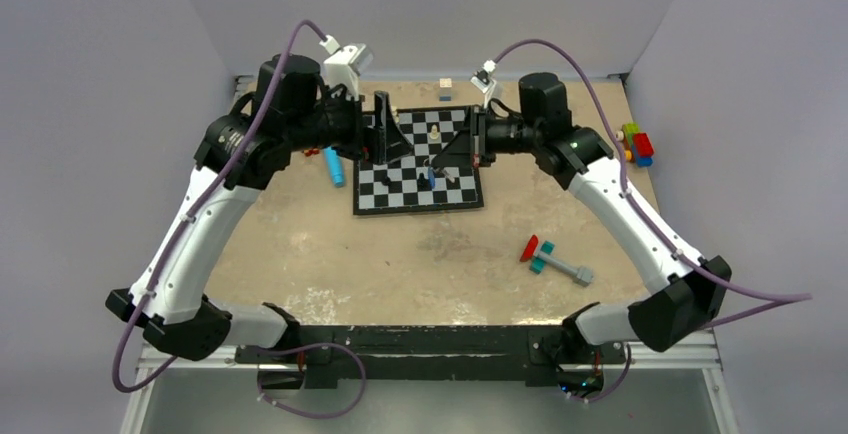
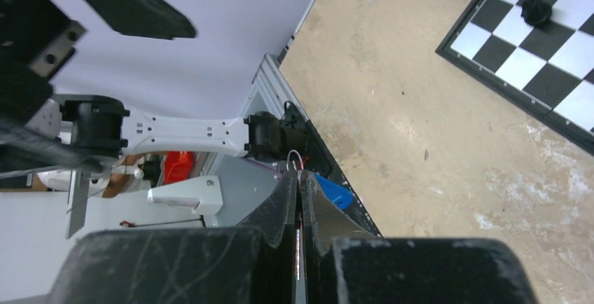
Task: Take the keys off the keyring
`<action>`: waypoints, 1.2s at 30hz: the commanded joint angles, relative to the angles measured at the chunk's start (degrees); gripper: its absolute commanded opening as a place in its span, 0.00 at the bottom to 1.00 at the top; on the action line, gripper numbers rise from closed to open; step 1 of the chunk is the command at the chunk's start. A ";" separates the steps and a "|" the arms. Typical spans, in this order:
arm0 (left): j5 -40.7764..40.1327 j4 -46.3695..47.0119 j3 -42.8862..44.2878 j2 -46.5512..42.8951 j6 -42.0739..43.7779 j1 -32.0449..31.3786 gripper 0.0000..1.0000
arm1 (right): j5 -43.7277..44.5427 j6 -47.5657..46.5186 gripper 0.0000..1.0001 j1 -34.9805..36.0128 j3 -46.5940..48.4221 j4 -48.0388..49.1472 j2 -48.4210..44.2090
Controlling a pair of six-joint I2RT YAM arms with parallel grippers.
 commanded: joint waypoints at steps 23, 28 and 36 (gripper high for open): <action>26.13 8.74 3.03 4.69 3.05 7.70 0.54 | -14.99 -10.89 0.00 -0.55 8.02 13.16 4.88; 24.65 8.72 1.50 3.69 3.15 7.61 0.46 | -15.19 -10.18 0.00 -0.43 9.07 13.87 3.97; 23.80 8.52 1.67 3.83 3.40 6.86 0.37 | -15.62 -9.70 0.00 0.48 10.16 13.53 3.08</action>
